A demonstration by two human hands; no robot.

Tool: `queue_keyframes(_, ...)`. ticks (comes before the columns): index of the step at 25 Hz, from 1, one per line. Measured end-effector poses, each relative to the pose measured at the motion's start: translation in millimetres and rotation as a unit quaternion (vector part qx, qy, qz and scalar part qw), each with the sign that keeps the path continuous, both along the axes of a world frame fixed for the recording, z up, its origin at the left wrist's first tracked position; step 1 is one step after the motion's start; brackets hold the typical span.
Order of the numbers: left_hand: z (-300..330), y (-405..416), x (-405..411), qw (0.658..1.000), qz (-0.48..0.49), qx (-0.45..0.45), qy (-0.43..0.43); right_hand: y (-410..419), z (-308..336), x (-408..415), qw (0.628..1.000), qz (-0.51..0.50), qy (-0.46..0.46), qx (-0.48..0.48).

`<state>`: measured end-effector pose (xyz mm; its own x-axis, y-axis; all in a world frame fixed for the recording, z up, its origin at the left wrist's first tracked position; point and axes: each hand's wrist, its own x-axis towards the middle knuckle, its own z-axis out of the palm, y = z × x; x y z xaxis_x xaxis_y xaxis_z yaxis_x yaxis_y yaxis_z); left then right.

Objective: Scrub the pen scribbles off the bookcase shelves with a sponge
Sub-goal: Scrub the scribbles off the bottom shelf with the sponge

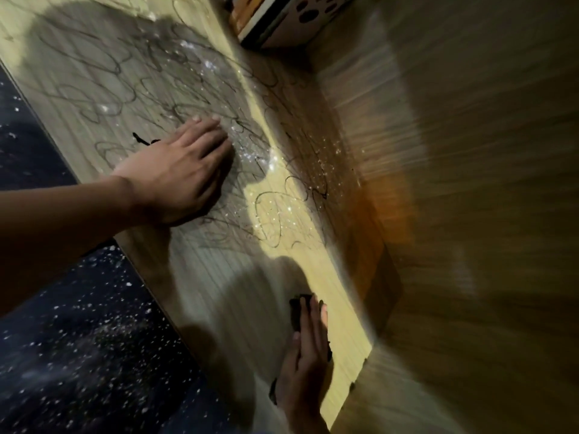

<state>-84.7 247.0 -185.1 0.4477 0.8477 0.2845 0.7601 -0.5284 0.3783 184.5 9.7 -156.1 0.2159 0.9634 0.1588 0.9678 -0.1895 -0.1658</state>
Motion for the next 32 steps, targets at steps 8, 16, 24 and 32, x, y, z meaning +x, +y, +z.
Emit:
queue_keyframes(8, 11, 1, 3, 0.996, -0.067, -0.055, -0.016, 30, -6, 21, 0.993, -0.104, 0.063, -0.009)
queue_keyframes(16, 2, 4, 5, 0.995, -0.068, -0.067, -0.037, 164, -5, 32, 0.974, -0.197, 0.054, -0.098)
queue_keyframes(24, 8, 4, 2, 0.993, -0.083, -0.08, -0.024, 116, 30, -5, 0.96, -0.011, 0.146, -0.238)
queue_keyframes(32, 8, 3, 1, 0.992, -0.086, -0.097, 0.002, 176, 0, 29, 0.951, -0.223, 0.078, -0.199)
